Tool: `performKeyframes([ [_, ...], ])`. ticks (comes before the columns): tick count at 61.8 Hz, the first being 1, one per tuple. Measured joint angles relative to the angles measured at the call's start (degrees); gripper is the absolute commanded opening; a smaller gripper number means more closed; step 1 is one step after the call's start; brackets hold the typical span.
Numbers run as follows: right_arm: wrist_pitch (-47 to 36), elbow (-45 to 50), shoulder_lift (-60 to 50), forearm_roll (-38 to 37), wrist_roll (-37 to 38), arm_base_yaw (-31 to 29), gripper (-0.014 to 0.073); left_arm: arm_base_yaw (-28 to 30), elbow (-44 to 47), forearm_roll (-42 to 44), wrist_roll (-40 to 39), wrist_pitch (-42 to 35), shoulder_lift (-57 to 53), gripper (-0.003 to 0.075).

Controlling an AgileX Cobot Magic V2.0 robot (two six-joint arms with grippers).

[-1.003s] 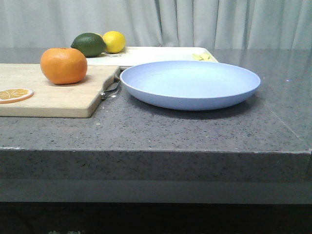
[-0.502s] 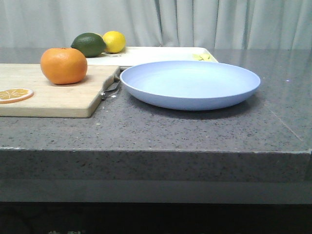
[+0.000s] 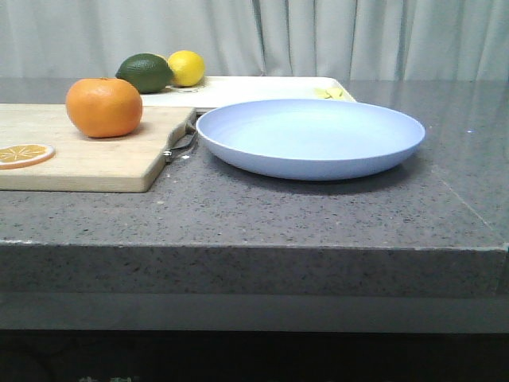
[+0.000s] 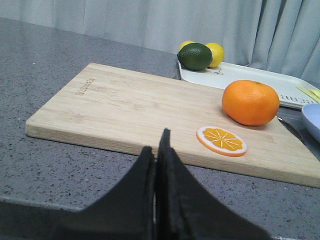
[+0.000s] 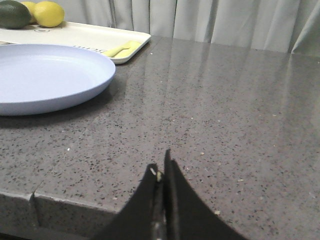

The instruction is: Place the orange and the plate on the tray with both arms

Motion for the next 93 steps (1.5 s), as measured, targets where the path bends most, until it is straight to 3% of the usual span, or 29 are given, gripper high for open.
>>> performKeyframes([
  [28, -2.7, 0.0, 0.0, 0.0, 0.0, 0.0, -0.0069, 0.0, 0.0, 0.0, 0.0, -0.9, 0.0, -0.0017],
  [38, -5.4, -0.7, 0.0, 3.3, 0.0, 0.0, -0.0062, 0.0, 0.0, 0.0, 0.0, -9.0, 0.0, -0.0017],
  [46, -1.5, -6.4, 0.0, 5.5, 0.0, 0.0, -0.0060, 0.0, -0.9, 0.2, 0.0, -13.0, 0.0, -0.0017],
  [55, 5.0, -16.1, 2.1, 6.1, 0.0, 0.0, -0.0060, 0.0, -8.1, 5.1, 0.0, -8.0, 0.9, -0.0017],
  [63, 9.7, -25.6, 11.5, 6.2, 0.0, 0.0, -0.0060, 0.0, -17.5, 8.3, 0.0, -0.1, 7.7, -0.0017],
  [72, 11.0, -33.1, 23.9, 6.3, 0.0, 0.0, -0.0060, 0.0, -25.2, 10.2, 0.0, 7.1, 19.8, -0.0017],
  [81, 10.5, -35.6, 31.7, 6.3, 0.0, 0.0, -0.0053, 0.0, -27.6, 10.8, 0.0, 8.2, 27.1, -0.0017],
  [88, 9.8, -35.5, 34.2, 6.3, 0.0, 0.0, 0.0037, 0.0, -27.9, 10.8, 0.0, 7.3, 28.6, -0.0002],
  [93, 9.6, -35.5, 34.5, 6.4, 0.0, 0.0, 0.0138, 0.0, -27.9, 10.8, 0.0, 7.1, 28.6, 0.0077],
])
